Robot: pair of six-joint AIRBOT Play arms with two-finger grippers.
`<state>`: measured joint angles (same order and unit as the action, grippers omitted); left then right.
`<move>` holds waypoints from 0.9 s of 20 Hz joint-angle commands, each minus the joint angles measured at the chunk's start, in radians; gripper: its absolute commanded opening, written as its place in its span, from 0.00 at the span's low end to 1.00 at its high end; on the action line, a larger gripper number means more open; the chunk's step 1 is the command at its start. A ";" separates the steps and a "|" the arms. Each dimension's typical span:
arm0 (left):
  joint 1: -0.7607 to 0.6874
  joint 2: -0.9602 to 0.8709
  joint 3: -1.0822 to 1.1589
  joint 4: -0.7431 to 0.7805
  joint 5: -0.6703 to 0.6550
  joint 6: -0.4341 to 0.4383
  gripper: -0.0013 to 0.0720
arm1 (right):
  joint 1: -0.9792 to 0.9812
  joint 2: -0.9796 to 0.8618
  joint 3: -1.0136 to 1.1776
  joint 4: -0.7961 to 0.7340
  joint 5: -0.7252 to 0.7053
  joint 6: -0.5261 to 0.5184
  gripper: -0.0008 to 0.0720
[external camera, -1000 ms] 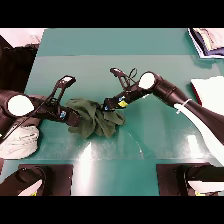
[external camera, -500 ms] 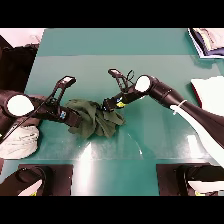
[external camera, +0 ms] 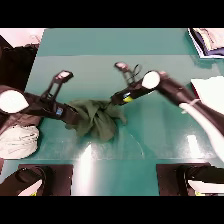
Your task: Fold the shirts.
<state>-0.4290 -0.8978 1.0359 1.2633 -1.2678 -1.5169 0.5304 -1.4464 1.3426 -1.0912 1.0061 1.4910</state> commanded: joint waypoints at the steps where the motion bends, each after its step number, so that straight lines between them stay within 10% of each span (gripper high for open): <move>1: 0.000 0.001 0.192 0.151 -0.124 -0.002 0.06 | -0.160 0.180 0.012 -0.191 0.097 0.023 0.04; 18: 0.000 0.001 1.070 0.164 -0.137 -0.002 0.06 | -0.628 0.612 0.669 -0.217 0.211 -0.009 0.04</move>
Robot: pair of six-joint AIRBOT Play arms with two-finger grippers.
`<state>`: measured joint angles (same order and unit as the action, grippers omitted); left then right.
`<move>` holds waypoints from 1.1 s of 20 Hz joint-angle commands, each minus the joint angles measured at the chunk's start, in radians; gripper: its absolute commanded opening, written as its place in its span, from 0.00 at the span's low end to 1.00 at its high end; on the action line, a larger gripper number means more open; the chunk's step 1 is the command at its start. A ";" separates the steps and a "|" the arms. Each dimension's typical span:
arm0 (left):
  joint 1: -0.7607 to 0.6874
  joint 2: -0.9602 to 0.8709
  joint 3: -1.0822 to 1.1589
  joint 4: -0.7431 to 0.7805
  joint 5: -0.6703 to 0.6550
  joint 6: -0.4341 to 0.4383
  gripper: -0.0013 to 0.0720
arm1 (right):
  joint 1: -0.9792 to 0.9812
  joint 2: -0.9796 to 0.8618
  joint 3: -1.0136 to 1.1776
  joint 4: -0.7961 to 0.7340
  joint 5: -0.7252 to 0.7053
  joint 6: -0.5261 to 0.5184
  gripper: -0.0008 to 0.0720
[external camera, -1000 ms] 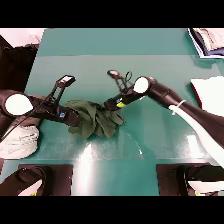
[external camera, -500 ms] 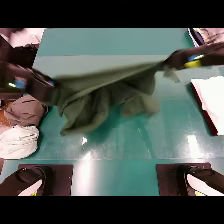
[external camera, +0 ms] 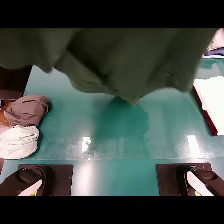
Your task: Fold the shirts.
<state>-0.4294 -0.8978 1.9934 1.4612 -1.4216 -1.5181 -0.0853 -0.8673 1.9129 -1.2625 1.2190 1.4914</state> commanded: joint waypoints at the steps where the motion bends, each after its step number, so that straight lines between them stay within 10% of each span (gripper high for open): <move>1: 0.001 0.001 0.131 -0.083 0.032 -0.001 0.06 | -0.012 0.032 0.130 -0.046 0.002 -0.010 0.04; 5: 0.001 -0.001 0.134 -0.259 0.059 0.030 0.06 | -0.012 0.032 0.166 -0.037 0.015 -0.012 0.04; 14: 0.032 -0.171 -0.460 0.100 0.077 0.071 0.06 | -0.010 -0.286 -0.179 0.120 0.162 0.011 0.04; 22: 0.326 -0.568 -0.570 -0.087 0.393 0.051 0.06 | 0.109 -0.635 -0.333 0.117 -0.192 0.007 0.04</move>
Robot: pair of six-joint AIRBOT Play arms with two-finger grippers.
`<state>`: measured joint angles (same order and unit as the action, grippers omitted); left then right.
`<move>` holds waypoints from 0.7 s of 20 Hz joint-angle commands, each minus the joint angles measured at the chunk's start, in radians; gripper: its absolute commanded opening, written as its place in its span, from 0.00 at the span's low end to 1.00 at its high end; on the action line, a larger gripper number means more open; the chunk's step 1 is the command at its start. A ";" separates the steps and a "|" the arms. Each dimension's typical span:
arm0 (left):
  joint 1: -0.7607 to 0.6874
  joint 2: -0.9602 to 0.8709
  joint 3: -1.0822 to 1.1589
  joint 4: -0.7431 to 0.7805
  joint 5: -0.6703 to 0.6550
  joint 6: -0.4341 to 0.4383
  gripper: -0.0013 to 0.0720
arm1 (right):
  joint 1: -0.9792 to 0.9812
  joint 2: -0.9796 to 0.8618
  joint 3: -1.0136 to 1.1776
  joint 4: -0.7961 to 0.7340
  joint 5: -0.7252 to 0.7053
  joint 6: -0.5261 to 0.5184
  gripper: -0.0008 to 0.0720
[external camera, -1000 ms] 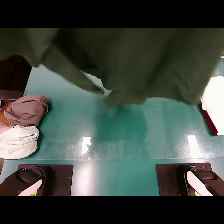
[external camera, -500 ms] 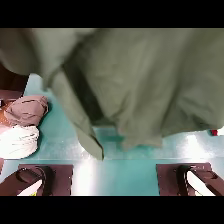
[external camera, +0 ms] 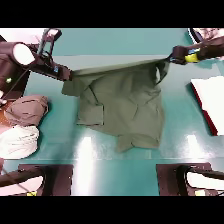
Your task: Fold the shirts.
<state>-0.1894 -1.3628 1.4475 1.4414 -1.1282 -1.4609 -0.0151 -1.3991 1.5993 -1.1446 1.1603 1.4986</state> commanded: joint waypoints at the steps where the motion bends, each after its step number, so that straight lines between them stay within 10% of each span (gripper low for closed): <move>1: 0.099 -0.108 -0.024 -0.073 0.114 -0.006 0.23 | 0.052 -0.132 0.008 -0.001 -0.150 0.000 0.04; 2: 0.106 -0.107 -0.020 -0.069 0.122 -0.006 0.68 | 0.060 -0.153 0.039 -0.001 -0.151 -0.001 0.17; 3: 0.110 -0.107 -0.006 -0.067 0.108 -0.006 0.88 | 0.060 -0.176 0.081 -0.001 -0.135 -0.001 0.58; 4: 0.110 -0.105 0.015 -0.059 0.074 0.000 0.86 | 0.060 -0.190 0.121 0.000 -0.102 0.000 0.79; 14: -0.169 -0.093 -0.034 -0.131 -0.134 0.177 0.85 | 0.048 0.082 -0.123 -0.010 0.090 -0.061 0.77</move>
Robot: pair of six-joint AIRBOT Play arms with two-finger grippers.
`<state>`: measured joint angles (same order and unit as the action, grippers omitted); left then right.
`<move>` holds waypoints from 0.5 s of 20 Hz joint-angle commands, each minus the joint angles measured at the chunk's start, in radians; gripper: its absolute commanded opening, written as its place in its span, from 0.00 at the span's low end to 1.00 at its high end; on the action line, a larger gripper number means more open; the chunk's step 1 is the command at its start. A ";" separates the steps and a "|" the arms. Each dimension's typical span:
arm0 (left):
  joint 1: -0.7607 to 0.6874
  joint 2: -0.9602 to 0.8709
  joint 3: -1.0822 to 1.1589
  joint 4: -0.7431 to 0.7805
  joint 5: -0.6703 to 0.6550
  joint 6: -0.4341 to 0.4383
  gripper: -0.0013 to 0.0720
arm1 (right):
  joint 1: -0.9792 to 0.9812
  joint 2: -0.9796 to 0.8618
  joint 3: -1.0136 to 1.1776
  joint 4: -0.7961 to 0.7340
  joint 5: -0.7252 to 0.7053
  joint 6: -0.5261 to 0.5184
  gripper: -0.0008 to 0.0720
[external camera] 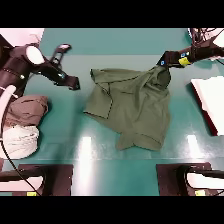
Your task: Fold the shirts.
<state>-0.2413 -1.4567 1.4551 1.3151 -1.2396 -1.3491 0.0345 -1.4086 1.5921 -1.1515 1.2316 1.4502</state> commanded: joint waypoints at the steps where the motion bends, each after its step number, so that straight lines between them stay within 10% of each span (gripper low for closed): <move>1: -0.177 0.001 -0.067 0.012 -0.014 0.085 0.85 | -0.001 0.125 -0.165 -0.003 0.017 -0.012 0.77; 10: -0.487 -0.001 -0.266 0.230 0.187 0.126 0.86 | -0.001 0.322 -0.439 0.000 -0.044 -0.012 0.77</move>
<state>-0.6781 -1.4570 1.2381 1.5032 -1.1400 -1.2316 0.0334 -1.1355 1.2182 -1.1530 1.2030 1.4384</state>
